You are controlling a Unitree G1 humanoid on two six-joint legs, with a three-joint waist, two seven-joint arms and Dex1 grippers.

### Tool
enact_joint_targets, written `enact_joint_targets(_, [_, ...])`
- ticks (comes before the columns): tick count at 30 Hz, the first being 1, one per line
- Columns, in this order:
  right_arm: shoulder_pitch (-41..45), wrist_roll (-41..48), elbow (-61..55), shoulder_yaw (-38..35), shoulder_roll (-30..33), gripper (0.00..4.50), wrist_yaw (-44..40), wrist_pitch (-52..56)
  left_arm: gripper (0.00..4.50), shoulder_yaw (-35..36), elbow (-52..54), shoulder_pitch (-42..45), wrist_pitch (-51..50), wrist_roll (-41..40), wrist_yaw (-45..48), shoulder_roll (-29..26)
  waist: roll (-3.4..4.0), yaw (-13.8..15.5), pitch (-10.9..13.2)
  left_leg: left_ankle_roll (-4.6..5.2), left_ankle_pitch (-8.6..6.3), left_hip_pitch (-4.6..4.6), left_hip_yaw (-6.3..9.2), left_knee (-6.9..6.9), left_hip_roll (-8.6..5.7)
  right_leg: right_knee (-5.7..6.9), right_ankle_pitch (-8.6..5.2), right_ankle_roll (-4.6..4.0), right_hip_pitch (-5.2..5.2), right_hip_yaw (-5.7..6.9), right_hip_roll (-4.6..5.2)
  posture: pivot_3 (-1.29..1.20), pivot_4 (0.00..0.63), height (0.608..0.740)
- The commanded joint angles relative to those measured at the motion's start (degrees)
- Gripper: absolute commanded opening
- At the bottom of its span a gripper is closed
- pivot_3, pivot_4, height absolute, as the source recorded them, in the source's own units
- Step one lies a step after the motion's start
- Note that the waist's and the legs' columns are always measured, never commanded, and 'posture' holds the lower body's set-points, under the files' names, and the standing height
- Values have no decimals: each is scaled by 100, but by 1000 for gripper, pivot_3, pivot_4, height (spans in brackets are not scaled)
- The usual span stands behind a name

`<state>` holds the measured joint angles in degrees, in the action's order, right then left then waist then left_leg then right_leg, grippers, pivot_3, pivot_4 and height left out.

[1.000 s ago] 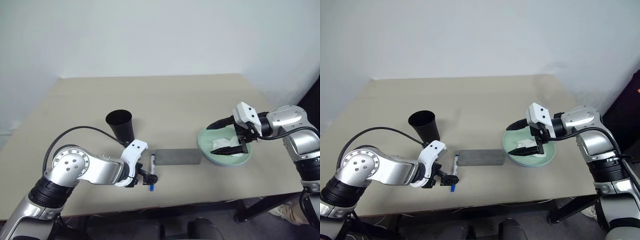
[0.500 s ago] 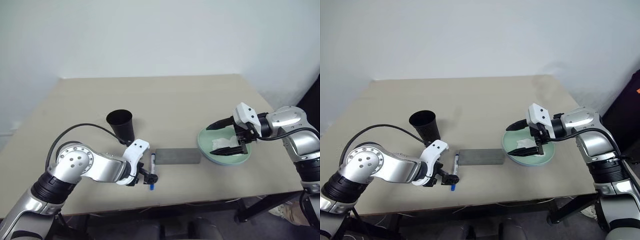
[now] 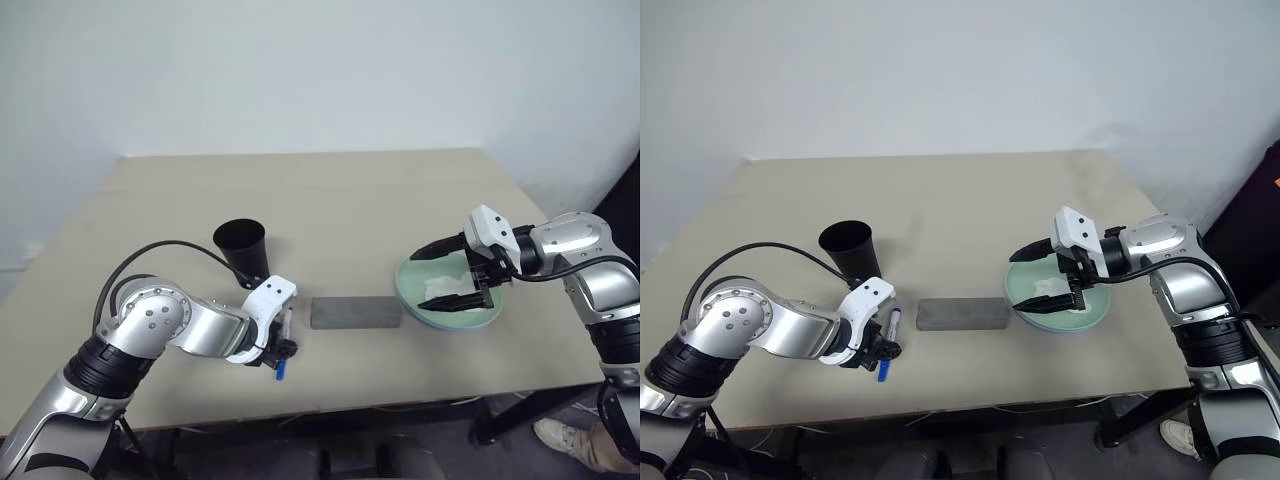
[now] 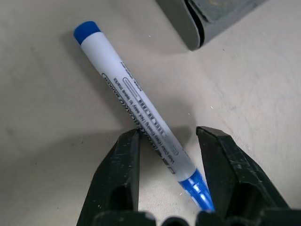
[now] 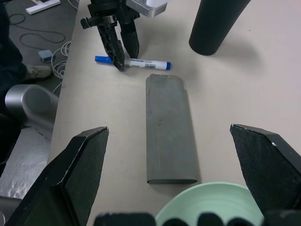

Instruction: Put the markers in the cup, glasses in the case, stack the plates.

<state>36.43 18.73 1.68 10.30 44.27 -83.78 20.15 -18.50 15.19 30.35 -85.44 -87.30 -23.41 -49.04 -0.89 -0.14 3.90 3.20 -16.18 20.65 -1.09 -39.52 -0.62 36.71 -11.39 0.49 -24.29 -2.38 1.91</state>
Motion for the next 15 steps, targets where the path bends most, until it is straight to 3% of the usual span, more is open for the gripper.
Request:
enact_joint_targets(1, [137, 112, -114, -167, 12, 4500, 40, 10, 1886, 5, -12, -21, -356, 541, 513, -134, 0, -22, 0, 0, 0, -1, -1, 5, 1, 0, 0, 0, -2, 0, -1, 0, 0, 738])
enact_joint_targets(6, [158, 98, -115, -155, -1, 4500, 46, 14, 1886, 139, 28, -50, -539, 1257, 1117, -142, 0, -108, 0, -4, 5, -6, 4, 30, 1, -1, 0, 0, -5, 1, -2, 0, 0, 738])
enact_joint_targets(9, [188, 92, -113, -145, -15, 4500, 53, 25, 1246, 185, 116, -151, -668, 1581, 1391, -78, 0, -140, 0, 15, 16, -11, 3, 36, 3, 0, 0, -1, -6, 0, -3, 0, 0, 738])
enact_joint_targets(12, [216, 85, -90, -136, -29, 4500, 53, 25, 216, 183, 199, -237, -706, 1895, 1626, -38, 0, -149, 0, 15, 17, -12, 2, 36, 5, -1, 0, -1, -6, 0, -3, 0, 0, 738])
enact_joint_targets(15, [233, 83, -91, -124, -41, 4500, 51, 33, 90, -17, 386, -210, -706, 2280, 1943, -185, 0, -147, 0, 15, 16, -11, 3, 36, 5, -2, 0, -1, -6, 0, -2, 0, 0, 738])
